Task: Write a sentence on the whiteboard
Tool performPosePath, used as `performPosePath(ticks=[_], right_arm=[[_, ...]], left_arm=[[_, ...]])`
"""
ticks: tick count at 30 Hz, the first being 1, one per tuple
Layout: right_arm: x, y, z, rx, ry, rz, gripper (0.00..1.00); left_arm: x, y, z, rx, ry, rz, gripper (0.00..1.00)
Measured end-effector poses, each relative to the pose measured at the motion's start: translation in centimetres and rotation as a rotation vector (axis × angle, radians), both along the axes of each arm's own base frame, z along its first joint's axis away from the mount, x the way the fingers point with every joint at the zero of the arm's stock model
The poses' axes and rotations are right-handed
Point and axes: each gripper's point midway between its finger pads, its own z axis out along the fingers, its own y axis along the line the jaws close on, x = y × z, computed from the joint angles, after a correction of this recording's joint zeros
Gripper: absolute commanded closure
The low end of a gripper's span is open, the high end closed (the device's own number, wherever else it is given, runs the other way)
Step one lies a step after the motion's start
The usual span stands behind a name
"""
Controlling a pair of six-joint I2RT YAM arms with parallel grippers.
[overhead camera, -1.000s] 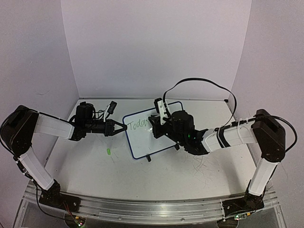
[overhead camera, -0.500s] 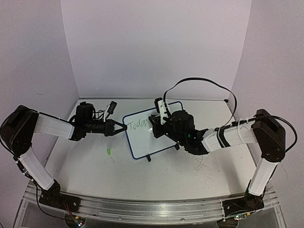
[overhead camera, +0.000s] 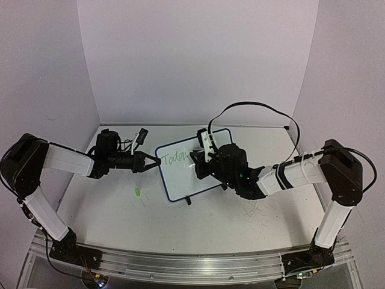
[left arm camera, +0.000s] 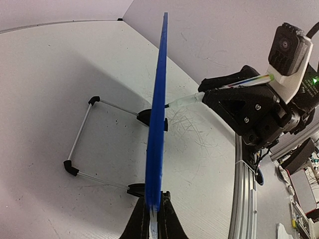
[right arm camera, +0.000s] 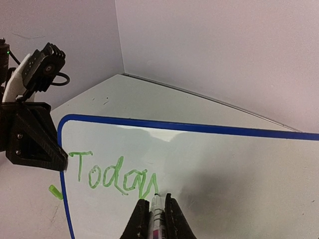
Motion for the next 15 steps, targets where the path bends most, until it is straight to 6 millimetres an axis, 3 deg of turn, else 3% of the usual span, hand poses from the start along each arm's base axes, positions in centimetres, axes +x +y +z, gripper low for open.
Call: performPosePath(ticks=[15], right_arm=[[-1.2, 0.1, -1.6, -0.013, 0.039, 0.014, 1.0]], left_arm=[[0.0, 0.0, 0.0, 0.0, 0.0, -0.001, 1.0]])
